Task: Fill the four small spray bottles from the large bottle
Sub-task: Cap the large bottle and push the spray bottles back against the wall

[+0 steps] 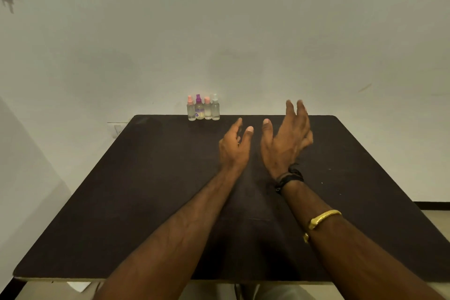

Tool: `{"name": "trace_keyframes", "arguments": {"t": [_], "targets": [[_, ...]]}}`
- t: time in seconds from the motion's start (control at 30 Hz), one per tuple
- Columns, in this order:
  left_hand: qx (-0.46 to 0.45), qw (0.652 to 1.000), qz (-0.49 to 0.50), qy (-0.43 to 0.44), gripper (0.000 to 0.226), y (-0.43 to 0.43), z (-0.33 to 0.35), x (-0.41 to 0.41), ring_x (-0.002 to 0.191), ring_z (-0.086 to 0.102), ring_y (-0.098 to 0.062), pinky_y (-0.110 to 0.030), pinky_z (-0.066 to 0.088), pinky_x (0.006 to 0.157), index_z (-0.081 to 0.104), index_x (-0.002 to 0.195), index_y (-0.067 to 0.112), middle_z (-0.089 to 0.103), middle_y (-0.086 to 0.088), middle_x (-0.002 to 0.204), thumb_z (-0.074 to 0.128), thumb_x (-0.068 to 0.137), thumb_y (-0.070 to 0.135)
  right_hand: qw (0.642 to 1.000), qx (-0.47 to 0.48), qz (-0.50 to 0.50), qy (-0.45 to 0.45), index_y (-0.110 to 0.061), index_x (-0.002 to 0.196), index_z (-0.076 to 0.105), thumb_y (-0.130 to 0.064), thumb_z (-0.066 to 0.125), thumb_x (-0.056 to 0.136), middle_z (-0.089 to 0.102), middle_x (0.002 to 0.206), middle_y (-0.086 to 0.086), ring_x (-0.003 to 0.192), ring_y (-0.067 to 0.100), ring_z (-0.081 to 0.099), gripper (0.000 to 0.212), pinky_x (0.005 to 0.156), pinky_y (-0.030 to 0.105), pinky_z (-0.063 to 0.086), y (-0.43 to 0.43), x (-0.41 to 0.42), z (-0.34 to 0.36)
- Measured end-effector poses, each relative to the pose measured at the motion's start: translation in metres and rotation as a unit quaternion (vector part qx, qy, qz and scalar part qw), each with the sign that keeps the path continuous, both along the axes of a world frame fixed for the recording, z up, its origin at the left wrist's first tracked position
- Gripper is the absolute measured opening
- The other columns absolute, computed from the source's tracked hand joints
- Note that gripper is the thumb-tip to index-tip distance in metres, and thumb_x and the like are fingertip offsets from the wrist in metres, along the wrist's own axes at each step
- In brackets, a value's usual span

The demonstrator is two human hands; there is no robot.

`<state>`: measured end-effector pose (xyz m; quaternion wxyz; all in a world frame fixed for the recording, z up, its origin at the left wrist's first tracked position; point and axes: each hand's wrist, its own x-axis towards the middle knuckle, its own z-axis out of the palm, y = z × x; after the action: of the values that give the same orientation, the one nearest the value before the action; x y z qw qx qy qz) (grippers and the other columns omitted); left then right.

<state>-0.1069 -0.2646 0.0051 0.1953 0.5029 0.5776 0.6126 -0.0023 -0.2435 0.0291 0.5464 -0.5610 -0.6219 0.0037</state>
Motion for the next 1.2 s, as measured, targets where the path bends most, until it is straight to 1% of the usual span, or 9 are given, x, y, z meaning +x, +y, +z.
{"name": "trace_keyframes", "arguments": {"t": [0.13,0.3,0.43,0.57,0.63,0.73,0.87,1.0,1.2], "targets": [[-0.048,0.996,-0.051,-0.053,0.053,0.005,0.002,0.029,0.133,0.054,-0.015,-0.025,0.045,0.109,0.049,0.148,0.008,0.057,-0.008,0.146,0.061,0.101,0.029,0.994,-0.050,0.001,0.099,-0.021,0.153,0.034,-0.040,0.057,0.091,0.026,0.164,0.003,0.151,0.023,0.023,0.069,0.116,0.052,0.020,-0.002,0.014,-0.010],[-0.101,0.989,-0.049,-0.092,0.050,0.003,-0.010,0.050,0.117,0.053,-0.001,-0.014,0.042,0.098,0.053,0.145,0.011,0.060,-0.005,0.142,0.060,0.102,0.034,0.978,-0.108,0.023,0.175,-0.013,0.155,0.030,-0.033,0.066,0.094,0.033,0.160,0.011,0.147,0.028,0.032,0.074,0.118,0.050,0.033,-0.007,0.029,-0.035],[-0.125,0.988,-0.051,-0.073,0.046,-0.001,-0.026,0.058,0.125,0.058,-0.013,-0.022,0.046,0.101,0.055,0.143,0.014,0.062,-0.005,0.140,0.057,0.103,0.036,0.971,-0.144,0.027,0.190,-0.013,0.146,0.040,-0.028,0.068,0.091,0.046,0.147,0.009,0.134,0.027,0.046,0.063,0.108,0.036,0.039,-0.013,0.033,-0.048],[-0.117,0.991,-0.042,-0.058,0.039,-0.002,-0.037,0.066,0.121,0.064,-0.019,-0.034,0.052,0.106,0.061,0.138,0.013,0.067,-0.006,0.132,0.056,0.103,0.028,0.967,-0.152,0.033,0.203,-0.013,0.136,0.045,-0.025,0.068,0.089,0.053,0.135,0.008,0.122,0.025,0.053,0.053,0.099,0.037,0.046,-0.014,0.036,-0.055],[-0.109,0.992,-0.036,-0.055,0.036,-0.003,-0.038,0.071,0.120,0.064,-0.020,-0.035,0.053,0.104,0.061,0.138,0.012,0.068,-0.007,0.131,0.054,0.104,0.023,0.965,-0.159,0.032,0.207,-0.014,0.136,0.045,-0.025,0.069,0.089,0.054,0.134,0.007,0.121,0.025,0.054,0.053,0.097,0.036,0.047,-0.013,0.037,-0.057],[-0.101,0.993,-0.022,-0.053,0.036,-0.001,-0.035,0.076,0.118,0.065,-0.019,-0.029,0.053,0.101,0.061,0.138,0.011,0.068,-0.006,0.131,0.054,0.104,0.022,0.963,-0.159,0.039,0.213,-0.016,0.136,0.044,-0.027,0.069,0.090,0.054,0.134,0.006,0.120,0.025,0.055,0.054,0.099,0.039,0.049,-0.007,0.040,-0.059],[-0.098,0.994,-0.026,-0.047,0.038,0.010,-0.031,0.079,0.118,0.065,-0.019,-0.037,0.054,0.103,0.060,0.139,0.012,0.068,-0.007,0.131,0.054,0.104,0.025,0.966,-0.149,0.041,0.207,-0.016,0.135,0.044,-0.028,0.068,0.091,0.054,0.133,0.006,0.119,0.024,0.056,0.051,0.100,0.043,0.051,0.003,0.044,-0.054],[-0.092,0.995,-0.040,-0.024,0.039,0.029,-0.022,0.081,0.119,0.065,-0.019,-0.033,0.053,0.103,0.058,0.141,0.011,0.067,-0.006,0.132,0.054,0.104,0.024,0.966,-0.147,0.050,0.207,-0.015,0.138,0.044,-0.027,0.065,0.093,0.053,0.137,0.007,0.123,0.025,0.055,0.052,0.102,0.045,0.050,0.019,0.050,-0.046],[-0.086,0.994,-0.064,0.020,0.043,0.070,-0.009,0.081,0.122,0.063,-0.020,-0.041,0.052,0.106,0.054,0.145,0.010,0.065,-0.008,0.136,0.054,0.103,0.021,0.964,-0.148,0.084,0.205,-0.012,0.144,0.043,-0.016,0.061,0.094,0.050,0.144,0.009,0.130,0.024,0.050,0.053,0.109,0.046,0.045,0.053,0.061,-0.034]]}}
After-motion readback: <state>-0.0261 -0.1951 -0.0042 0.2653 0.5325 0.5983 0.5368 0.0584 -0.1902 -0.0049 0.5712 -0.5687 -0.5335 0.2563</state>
